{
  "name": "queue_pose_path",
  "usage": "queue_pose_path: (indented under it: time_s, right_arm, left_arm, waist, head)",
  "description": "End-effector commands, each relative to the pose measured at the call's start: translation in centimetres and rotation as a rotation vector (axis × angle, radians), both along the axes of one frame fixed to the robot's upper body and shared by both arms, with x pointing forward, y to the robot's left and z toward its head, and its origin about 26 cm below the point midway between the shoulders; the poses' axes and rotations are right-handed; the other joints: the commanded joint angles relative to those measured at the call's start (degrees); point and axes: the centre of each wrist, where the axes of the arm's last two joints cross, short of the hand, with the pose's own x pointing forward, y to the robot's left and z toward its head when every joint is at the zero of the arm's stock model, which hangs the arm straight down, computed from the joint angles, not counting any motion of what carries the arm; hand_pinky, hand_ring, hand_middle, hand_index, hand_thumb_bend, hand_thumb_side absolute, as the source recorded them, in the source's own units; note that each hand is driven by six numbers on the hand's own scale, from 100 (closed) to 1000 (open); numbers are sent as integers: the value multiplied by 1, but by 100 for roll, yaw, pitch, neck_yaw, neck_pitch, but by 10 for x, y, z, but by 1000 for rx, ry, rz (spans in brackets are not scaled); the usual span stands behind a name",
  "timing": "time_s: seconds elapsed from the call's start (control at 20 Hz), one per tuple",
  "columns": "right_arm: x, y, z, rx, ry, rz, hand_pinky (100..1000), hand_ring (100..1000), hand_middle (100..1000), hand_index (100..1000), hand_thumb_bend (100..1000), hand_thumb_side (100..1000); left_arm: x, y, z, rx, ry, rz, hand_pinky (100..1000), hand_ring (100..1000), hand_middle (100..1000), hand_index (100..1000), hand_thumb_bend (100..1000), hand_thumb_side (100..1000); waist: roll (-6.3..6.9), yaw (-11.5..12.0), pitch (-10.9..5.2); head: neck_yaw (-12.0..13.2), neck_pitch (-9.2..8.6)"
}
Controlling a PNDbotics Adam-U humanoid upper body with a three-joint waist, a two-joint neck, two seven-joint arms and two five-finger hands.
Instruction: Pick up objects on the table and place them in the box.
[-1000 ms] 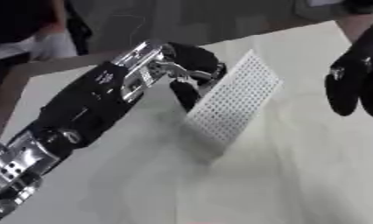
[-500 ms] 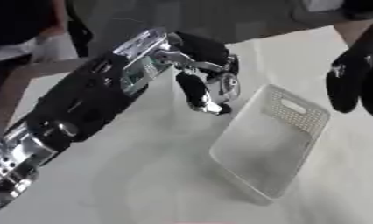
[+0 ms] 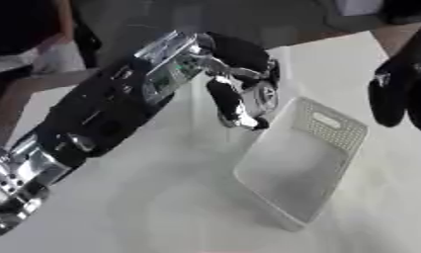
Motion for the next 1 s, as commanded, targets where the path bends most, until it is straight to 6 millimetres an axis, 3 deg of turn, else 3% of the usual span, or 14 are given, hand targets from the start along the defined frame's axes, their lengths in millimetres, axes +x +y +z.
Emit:
queue_pose_path:
  time_s: [0.05, 0.6, 1.0]
  right_arm:
    - [-2, -1, 4, 2, -25, 6, 244, 392, 725, 424, 100, 899]
    - [-2, 1, 6, -9, -19, 13, 244, 392, 729, 432, 100, 898]
    - [-2, 1, 7, -18, -25, 11, 242, 390, 732, 433, 100, 896]
  left_arm:
    - [-5, -13, 16, 102, -60, -118, 267, 386, 441, 508, 207, 702]
    - [-9, -50, 3, 87, -31, -204, 257, 383, 436, 509, 177, 715]
    - [-11, -57, -8, 68, 10, -215, 253, 387, 438, 514, 148, 737]
  waist:
    - [-28, -27, -107]
    - [66, -235, -120]
    - [125, -393, -79]
  head:
    - [3, -18]
    - [48, -18]
    - [66, -18]
